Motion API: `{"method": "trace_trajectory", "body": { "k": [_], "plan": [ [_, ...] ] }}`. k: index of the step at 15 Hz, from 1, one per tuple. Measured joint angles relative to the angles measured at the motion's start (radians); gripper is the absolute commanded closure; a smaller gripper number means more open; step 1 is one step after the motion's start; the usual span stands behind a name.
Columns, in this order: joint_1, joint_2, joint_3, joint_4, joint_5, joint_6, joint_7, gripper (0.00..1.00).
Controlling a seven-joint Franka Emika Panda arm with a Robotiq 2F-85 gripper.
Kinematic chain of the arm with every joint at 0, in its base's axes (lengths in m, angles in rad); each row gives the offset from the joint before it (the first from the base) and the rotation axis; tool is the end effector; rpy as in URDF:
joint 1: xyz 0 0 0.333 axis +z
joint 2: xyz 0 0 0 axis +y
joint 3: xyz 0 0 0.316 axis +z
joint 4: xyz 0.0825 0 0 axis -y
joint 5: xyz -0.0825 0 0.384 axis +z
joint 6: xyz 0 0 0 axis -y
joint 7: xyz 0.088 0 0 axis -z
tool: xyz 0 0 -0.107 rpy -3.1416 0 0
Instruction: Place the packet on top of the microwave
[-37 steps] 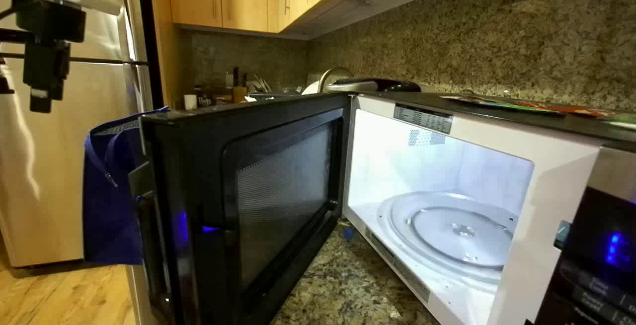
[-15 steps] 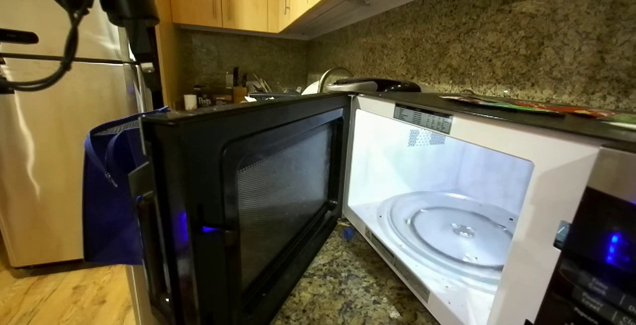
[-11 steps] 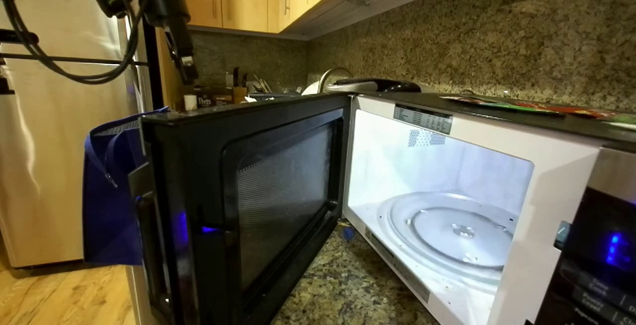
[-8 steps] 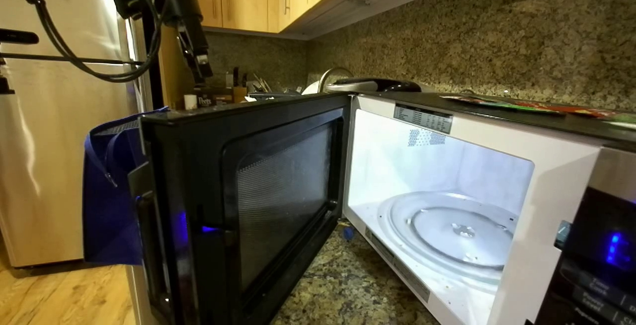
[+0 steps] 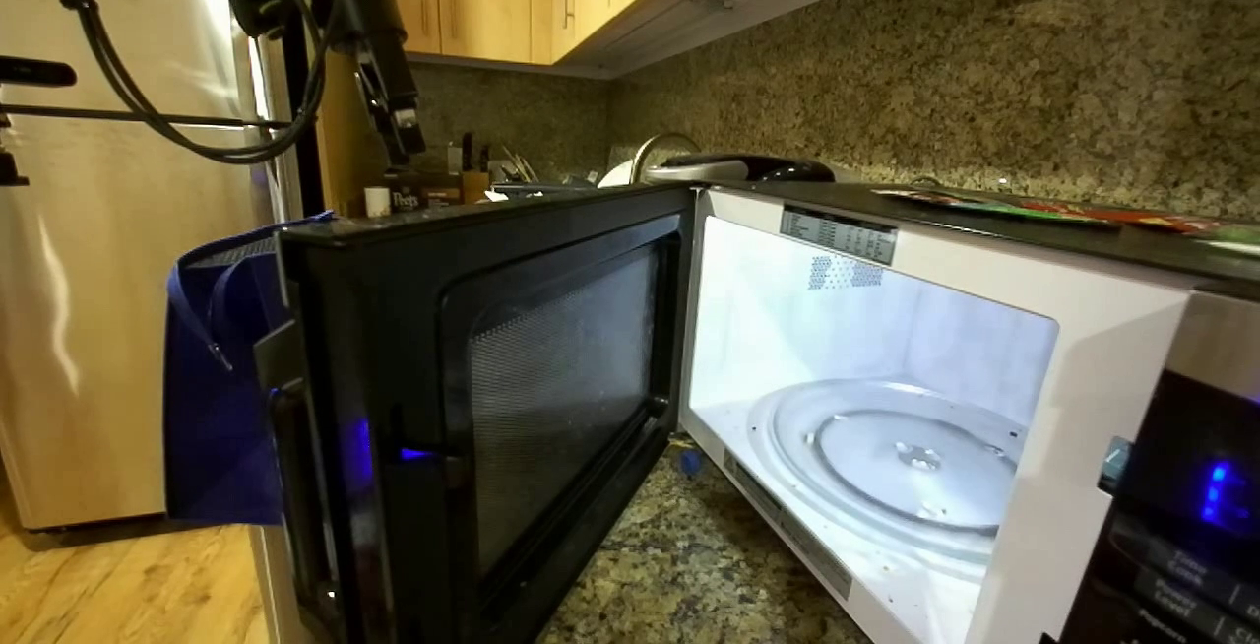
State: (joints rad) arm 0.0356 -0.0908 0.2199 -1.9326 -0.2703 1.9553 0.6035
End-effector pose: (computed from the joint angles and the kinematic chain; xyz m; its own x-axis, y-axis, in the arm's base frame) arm 0.5320 0.1244 0.5370 0.9443 -0.2294 0.2357 -0.2731 -0.9463 0.1729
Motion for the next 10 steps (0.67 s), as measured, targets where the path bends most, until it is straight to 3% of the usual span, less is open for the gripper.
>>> {"method": "trace_trajectory", "body": {
  "k": [4, 10],
  "plan": [
    [0.009, 0.069, -0.036, 0.060, 0.000, 0.004, 0.000, 0.00],
    [0.039, 0.279, -0.101, 0.284, -0.019, 0.004, 0.008, 0.00]
  ]
}}
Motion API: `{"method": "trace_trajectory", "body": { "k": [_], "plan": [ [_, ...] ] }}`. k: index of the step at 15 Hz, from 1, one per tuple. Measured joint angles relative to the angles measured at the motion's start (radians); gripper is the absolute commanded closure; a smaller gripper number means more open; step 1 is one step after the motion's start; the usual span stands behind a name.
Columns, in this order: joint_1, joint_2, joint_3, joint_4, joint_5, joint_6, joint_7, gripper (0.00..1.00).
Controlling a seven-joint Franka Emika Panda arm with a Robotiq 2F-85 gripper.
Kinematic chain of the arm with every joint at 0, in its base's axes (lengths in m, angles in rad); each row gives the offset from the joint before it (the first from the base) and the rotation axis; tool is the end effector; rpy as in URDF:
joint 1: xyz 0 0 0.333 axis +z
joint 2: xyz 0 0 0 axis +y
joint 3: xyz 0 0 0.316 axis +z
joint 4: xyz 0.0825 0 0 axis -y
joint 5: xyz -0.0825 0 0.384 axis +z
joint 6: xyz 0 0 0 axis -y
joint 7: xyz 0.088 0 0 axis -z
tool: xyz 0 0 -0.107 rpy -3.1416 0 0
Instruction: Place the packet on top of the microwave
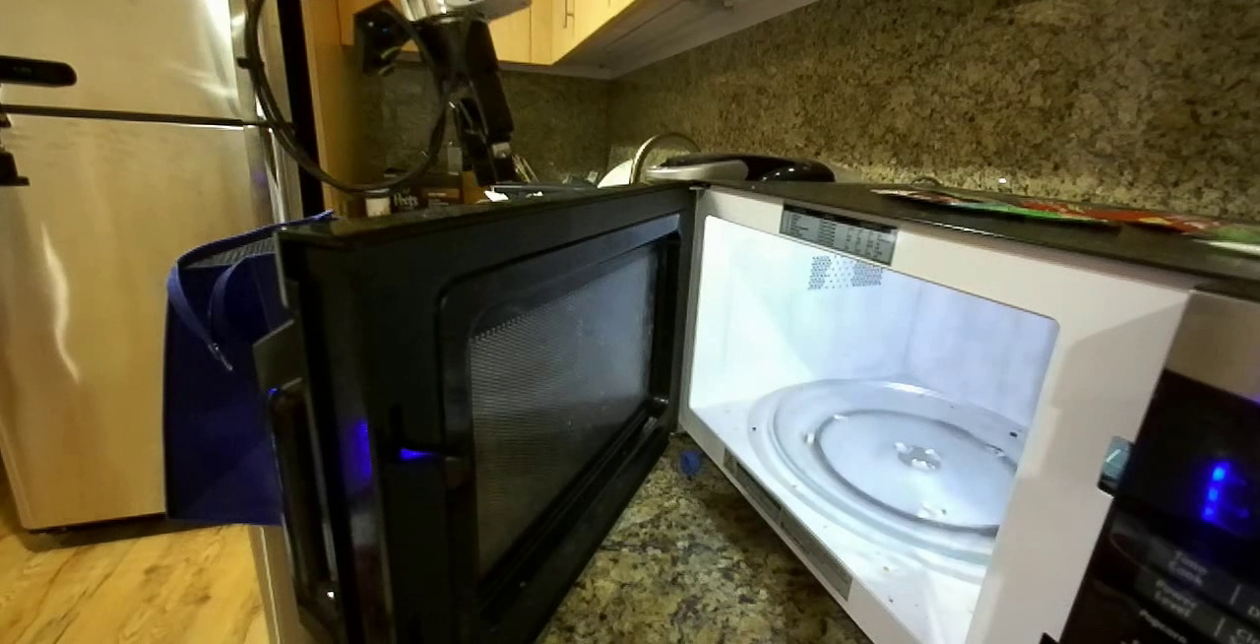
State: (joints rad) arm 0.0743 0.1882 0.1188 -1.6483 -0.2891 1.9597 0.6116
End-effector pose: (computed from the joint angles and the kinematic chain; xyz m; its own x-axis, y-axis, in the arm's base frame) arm 0.6261 0.0979 0.5144 0.9250 -0.2970 0.2369 -0.3357 -0.9309 0.1439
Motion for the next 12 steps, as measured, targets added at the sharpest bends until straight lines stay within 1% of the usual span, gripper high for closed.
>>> {"method": "trace_trajectory", "body": {
  "k": [3, 6, 9, 12],
  "plan": [
    [0.009, 0.096, -0.050, 0.119, 0.016, -0.002, 0.010, 0.00],
    [0.007, 0.156, -0.103, 0.205, 0.082, -0.005, 0.018, 0.00],
    [-0.002, 0.187, -0.136, 0.251, 0.168, -0.026, 0.018, 0.00],
    [-0.005, 0.217, -0.153, 0.280, 0.208, -0.063, 0.018, 0.00]
  ]
}}
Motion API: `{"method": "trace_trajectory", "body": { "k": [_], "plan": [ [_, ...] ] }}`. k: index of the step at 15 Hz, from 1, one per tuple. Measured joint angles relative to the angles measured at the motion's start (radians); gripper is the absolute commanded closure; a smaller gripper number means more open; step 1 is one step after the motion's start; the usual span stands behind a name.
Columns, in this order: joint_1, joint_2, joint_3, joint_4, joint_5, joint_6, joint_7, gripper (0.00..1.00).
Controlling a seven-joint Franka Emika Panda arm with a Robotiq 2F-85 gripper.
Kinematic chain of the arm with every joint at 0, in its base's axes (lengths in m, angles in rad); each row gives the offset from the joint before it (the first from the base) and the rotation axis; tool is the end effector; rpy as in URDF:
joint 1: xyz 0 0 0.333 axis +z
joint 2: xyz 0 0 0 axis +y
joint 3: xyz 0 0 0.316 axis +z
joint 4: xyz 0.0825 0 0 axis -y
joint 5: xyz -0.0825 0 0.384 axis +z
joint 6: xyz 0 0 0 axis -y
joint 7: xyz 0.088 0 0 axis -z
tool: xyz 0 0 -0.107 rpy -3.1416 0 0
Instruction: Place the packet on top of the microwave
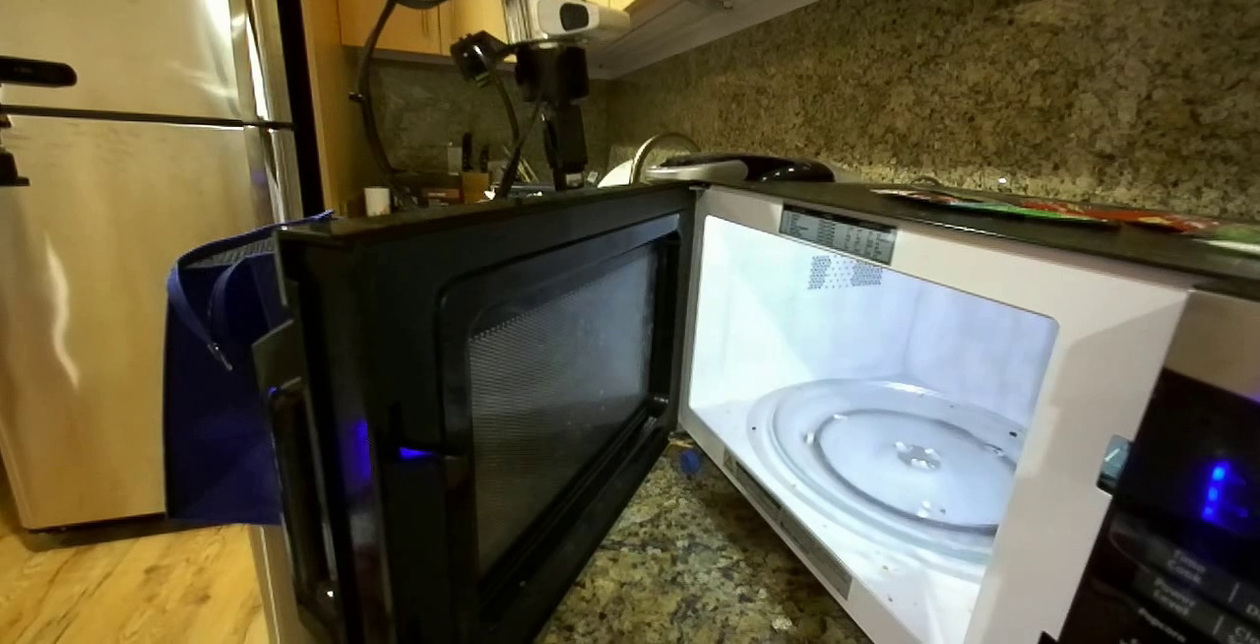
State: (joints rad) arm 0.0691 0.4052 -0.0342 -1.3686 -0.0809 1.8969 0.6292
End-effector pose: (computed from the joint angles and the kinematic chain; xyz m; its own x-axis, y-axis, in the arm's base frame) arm 0.6933 0.0225 0.4993 0.8324 -0.5327 0.1528 -0.5394 -0.8420 0.0033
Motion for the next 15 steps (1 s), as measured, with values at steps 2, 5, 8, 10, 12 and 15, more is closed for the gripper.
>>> {"method": "trace_trajectory", "body": {
  "k": [2, 5, 8, 10, 12, 15],
  "plan": [
    [0.000, 0.018, -0.007, 0.011, 0.007, -0.027, 0.000, 0.00],
    [0.000, 0.040, -0.017, 0.020, 0.007, -0.053, 0.000, 0.00],
    [-0.005, 0.053, -0.021, 0.025, 0.019, -0.062, -0.014, 0.00],
    [-0.011, 0.060, -0.019, 0.031, 0.039, -0.040, -0.082, 0.00],
    [-0.024, 0.068, -0.011, 0.039, 0.085, -0.017, -0.169, 0.00],
    [-0.043, 0.084, -0.005, 0.060, 0.136, -0.018, -0.259, 0.00]
  ]
}}
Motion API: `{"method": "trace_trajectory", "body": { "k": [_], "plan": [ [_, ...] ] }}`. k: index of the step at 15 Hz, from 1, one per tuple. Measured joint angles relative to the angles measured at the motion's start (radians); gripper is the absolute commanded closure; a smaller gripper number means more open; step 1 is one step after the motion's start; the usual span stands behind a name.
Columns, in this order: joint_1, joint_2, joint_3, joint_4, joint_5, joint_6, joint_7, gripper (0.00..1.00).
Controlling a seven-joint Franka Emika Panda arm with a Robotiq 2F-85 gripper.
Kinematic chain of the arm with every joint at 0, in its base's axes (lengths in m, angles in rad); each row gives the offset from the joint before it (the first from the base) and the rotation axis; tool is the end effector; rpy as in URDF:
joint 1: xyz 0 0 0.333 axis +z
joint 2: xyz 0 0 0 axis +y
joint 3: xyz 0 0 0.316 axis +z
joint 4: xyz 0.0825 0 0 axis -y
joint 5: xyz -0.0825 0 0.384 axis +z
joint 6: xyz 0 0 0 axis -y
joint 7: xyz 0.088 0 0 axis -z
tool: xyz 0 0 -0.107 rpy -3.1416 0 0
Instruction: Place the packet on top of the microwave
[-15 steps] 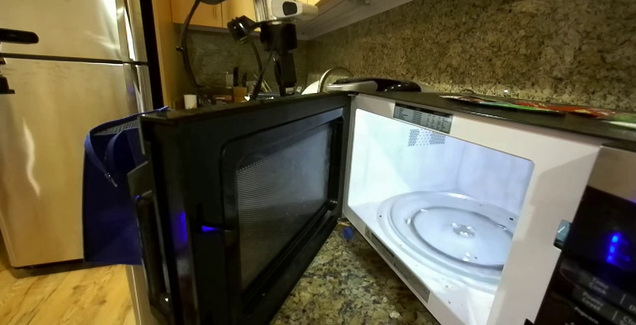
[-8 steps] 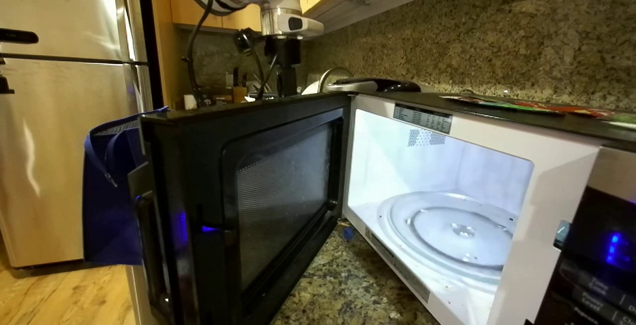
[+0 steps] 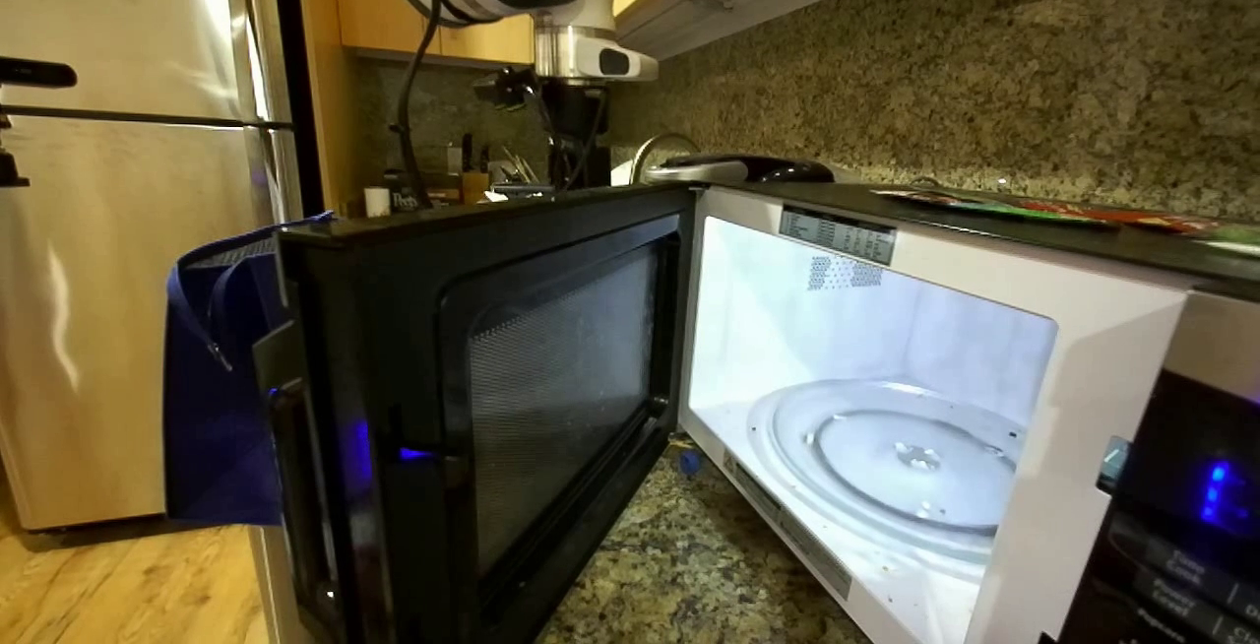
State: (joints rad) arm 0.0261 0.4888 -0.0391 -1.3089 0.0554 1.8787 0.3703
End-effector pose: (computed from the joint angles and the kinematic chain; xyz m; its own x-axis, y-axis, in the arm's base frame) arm 0.7103 0.0007 0.4680 0.9213 -0.3837 0.0627 -0.3800 -0.9229 -0.0625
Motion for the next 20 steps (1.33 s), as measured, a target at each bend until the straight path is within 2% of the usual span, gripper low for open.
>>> {"method": "trace_trajectory", "body": {
  "k": [4, 5, 15, 16, 20],
  "plan": [
    [-0.016, 0.014, -0.003, 0.011, 0.008, 0.000, -0.027, 0.00],
    [-0.017, 0.015, -0.005, 0.011, 0.008, 0.000, -0.027, 0.19],
    [-0.021, 0.044, -0.006, 0.013, 0.008, -0.020, -0.028, 0.86],
    [-0.021, 0.044, -0.006, 0.014, 0.008, -0.026, -0.028, 0.89],
    [-0.021, 0.049, -0.006, 0.023, 0.008, -0.038, -0.028, 0.89]
  ]
}}
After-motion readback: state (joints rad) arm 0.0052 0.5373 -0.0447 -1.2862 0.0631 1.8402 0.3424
